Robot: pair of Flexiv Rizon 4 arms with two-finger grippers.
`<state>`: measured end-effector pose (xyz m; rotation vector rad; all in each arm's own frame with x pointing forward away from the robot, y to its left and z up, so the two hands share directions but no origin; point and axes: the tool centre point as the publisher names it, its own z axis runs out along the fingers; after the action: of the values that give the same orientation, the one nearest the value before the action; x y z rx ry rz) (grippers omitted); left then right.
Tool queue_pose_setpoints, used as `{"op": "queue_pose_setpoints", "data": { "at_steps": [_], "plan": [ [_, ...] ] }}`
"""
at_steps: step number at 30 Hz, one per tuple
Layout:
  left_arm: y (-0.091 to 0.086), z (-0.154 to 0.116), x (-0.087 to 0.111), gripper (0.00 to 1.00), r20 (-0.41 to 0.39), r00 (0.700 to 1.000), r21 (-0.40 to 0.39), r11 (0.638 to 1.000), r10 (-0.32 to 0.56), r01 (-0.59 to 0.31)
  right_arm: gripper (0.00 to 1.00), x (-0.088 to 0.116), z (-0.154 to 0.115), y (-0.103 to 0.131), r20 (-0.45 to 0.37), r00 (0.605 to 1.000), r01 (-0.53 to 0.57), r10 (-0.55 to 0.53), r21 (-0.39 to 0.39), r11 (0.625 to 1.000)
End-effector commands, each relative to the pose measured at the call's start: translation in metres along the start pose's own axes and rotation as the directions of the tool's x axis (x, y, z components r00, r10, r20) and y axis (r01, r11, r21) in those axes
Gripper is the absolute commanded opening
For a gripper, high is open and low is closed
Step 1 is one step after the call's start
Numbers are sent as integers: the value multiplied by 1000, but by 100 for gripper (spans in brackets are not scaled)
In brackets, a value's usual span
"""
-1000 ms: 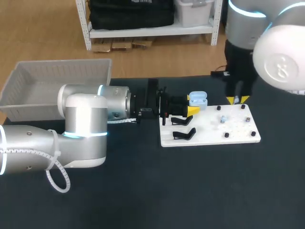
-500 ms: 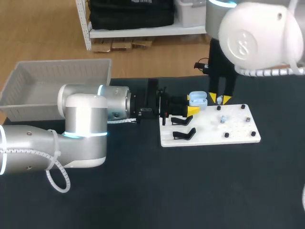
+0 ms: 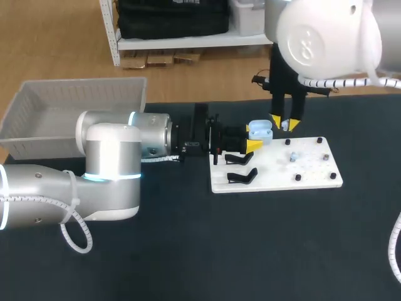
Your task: Pick up each earbud case from the left stands, insert the matching earbuds, close the lid, and place the case in the box.
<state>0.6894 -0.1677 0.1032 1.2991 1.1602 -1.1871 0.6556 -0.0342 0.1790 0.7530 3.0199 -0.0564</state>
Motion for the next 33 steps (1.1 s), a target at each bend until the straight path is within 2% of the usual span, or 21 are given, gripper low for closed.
{"op": "queue_pose_setpoints", "data": {
  "at_steps": [1, 5, 9, 33],
  "plan": [
    [-1, 0, 1, 0, 3, 1000, -6, 1000, 3, -3, 0, 5, -7, 7, 10, 998, -64, 63, 42, 997],
    [-1, 0, 1, 0, 3, 1000, -6, 1000, 3, -3, 0, 5, -9, 13, -11, 990, -136, 138, 76, 988],
    [-1, 0, 1, 0, 3, 1000, -6, 1000, 3, -3, 0, 4, -7, 19, -21, 987, -154, 156, 88, 984],
    [-1, 0, 1, 0, 3, 1000, -6, 1000, 3, -3, 0, 0, 6, 33, -43, 982, -175, 183, 134, 975]
  ]
}}
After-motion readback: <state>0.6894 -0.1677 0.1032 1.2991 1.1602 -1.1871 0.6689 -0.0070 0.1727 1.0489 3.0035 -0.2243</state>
